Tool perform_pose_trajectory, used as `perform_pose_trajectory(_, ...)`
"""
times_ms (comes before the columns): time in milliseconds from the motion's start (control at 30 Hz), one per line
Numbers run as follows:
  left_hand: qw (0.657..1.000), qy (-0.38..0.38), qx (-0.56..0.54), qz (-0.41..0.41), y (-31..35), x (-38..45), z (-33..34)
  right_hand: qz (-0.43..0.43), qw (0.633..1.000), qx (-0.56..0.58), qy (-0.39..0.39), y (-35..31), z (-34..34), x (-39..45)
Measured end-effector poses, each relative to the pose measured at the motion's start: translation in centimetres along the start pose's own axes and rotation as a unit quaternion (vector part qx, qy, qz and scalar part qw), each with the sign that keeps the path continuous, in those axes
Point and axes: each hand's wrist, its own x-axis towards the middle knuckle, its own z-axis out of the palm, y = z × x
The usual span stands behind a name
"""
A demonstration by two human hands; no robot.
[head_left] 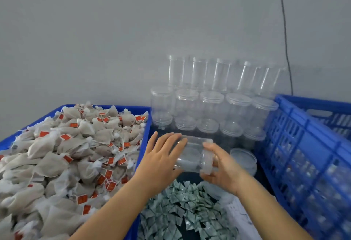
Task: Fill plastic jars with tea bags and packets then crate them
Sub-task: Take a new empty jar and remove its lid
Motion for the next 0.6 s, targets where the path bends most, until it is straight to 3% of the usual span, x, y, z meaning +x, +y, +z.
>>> perform_pose_trajectory(100,0.995,0.011,0.061,0.076,0.9,0.1,0.4,0.05,0.998,0.034,-0.004,2.1,-1.2,-0.6)
perform_pose_trajectory(200,0.978,0.042,0.136,0.152,1.2,-0.1,0.7,0.12,0.981,0.123,-0.089,3.0,-2.1,-0.8)
perform_pose_trajectory(300,0.966,0.08,0.157,0.19,1.3,-0.3,1.3,0.159,0.967,0.14,-0.141,3.2,-2.7,-0.8)
perform_pose_trajectory(600,0.975,0.049,0.105,0.192,1.9,0.1,1.0,0.167,0.979,0.085,-0.083,3.2,-3.2,-0.3)
